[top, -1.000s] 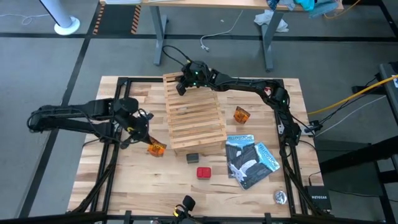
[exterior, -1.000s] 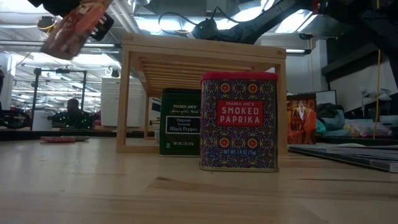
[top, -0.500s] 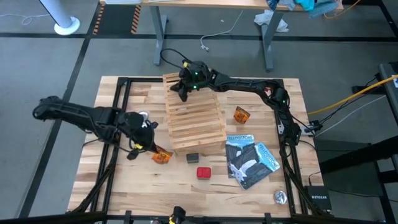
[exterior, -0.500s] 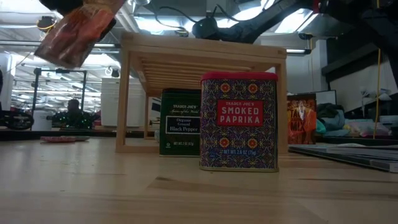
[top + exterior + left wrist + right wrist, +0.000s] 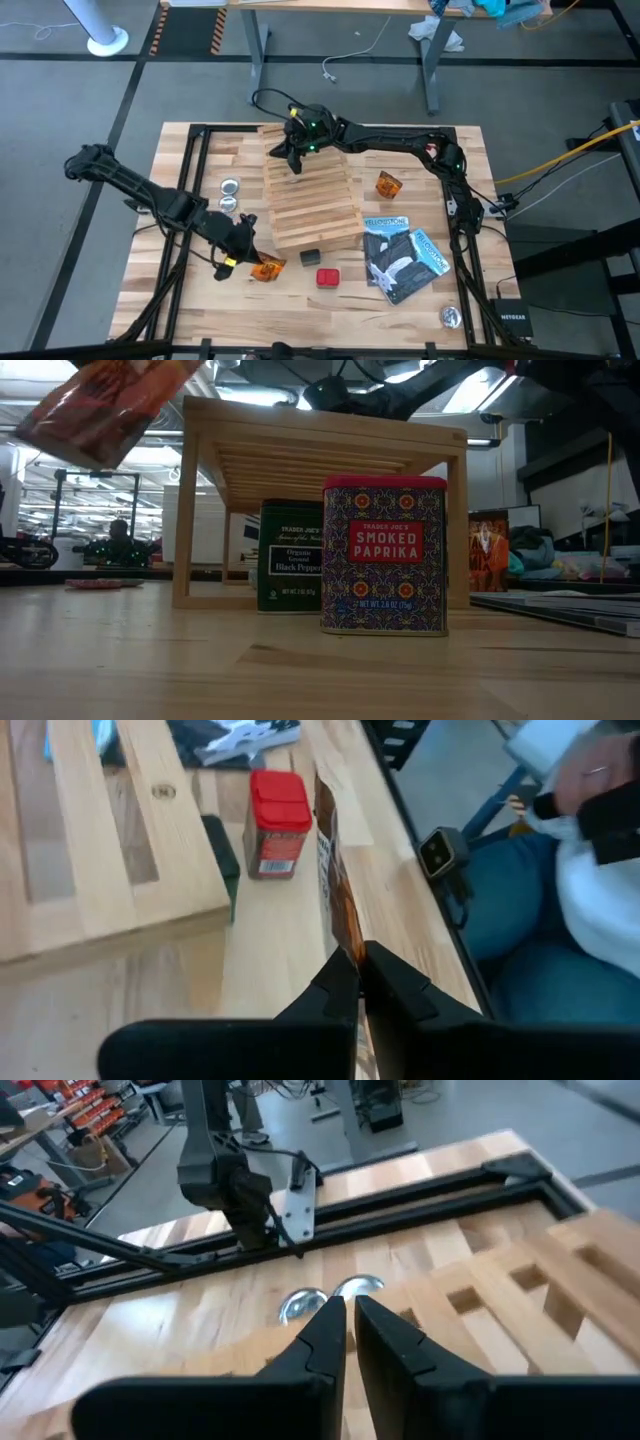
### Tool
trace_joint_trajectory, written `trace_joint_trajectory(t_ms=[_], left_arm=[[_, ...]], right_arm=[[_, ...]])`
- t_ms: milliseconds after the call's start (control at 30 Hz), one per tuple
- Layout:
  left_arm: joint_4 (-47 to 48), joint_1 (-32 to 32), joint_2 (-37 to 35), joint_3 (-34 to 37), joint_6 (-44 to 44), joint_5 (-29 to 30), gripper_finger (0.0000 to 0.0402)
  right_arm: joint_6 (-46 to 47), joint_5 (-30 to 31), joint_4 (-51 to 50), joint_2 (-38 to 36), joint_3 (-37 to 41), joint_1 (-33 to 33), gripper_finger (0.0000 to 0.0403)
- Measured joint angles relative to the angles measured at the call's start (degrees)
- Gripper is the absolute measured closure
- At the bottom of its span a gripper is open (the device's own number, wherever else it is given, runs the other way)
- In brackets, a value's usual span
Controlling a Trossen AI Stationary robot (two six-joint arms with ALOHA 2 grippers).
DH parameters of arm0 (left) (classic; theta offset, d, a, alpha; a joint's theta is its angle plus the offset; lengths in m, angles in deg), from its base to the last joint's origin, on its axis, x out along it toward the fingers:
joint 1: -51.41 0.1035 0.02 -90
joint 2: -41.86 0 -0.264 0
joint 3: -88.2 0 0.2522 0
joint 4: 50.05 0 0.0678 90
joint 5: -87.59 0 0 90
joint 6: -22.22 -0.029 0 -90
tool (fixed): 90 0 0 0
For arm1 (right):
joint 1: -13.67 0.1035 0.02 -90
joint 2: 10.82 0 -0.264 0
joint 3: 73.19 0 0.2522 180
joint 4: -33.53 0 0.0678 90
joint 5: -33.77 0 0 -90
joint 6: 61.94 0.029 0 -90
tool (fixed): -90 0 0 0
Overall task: Shelf spices
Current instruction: Remove the orange seasoning pack from the shelf
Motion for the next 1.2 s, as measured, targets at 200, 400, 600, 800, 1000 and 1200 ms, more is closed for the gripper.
trace_joint_trajectory(t_ms=[200, 400, 600, 800, 1000, 1200], left_arm=[[-0.4, -3.4, 3.0, 0.0, 5.4, 5.5, 0.0401], [-5.5, -6.4, 6.4, 0.0, 6.0, 8.6, 0.0401], [-5.9, -8.7, 11.8, 0.0, 8.7, 14.9, 0.0401], [-8.6, -11.0, 17.3, 0.0, 8.3, 26.9, 0.0401], [-12.9, -12.5, 18.7, 0.0, 6.8, 37.8, 0.0401], [-13.2, -12.6, 21.3, 0.0, 10.0, 39.2, 0.0401]], right_arm=[[-1.5, 1.0, 0.3, -2.2, 0.0, -0.1, 0.0370], [-1.8, 0.1, 0.1, -3.6, 0.0, 0.0, 0.0370], [-1.8, -6.8, 0.0, -4.0, 0.0, 0.0, 0.0370], [-2.0, -10.3, 0.0, -4.6, 0.0, 0.0, 0.0370], [-3.0, -11.0, 0.4, -5.5, -0.1, -0.1, 0.0370], [-3.1, -13.5, 0.0, -5.5, -0.1, -0.1, 0.0370]])
